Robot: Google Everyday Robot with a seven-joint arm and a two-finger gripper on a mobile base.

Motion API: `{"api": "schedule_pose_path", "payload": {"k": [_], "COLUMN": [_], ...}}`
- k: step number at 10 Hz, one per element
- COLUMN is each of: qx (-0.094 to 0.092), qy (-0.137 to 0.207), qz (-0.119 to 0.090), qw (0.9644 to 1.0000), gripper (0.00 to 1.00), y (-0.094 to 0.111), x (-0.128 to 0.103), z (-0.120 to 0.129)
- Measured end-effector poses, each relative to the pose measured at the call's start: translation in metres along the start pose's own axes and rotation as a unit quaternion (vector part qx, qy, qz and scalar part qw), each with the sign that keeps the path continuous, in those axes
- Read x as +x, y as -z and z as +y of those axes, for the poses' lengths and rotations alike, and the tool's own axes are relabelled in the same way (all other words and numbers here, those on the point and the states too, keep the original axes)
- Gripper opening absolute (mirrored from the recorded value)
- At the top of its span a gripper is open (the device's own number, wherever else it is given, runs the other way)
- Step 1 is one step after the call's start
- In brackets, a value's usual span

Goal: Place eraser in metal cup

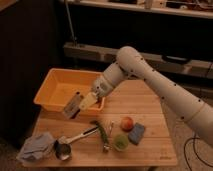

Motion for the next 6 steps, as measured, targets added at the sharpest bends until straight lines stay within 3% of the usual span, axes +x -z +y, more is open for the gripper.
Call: {"api": "schedule_pose_path", "payload": {"k": [2,6], "qx": [0.006,0.024], "qy": [0.027,0.028], "qz": [-0.036,-0.072], "qw": [0.9990,0.9967], "gripper": [0.00,0.00], "y": [-0.021,-0.046], "x": [-0.018,-0.052], "z": [-0.024,-0.034]}}
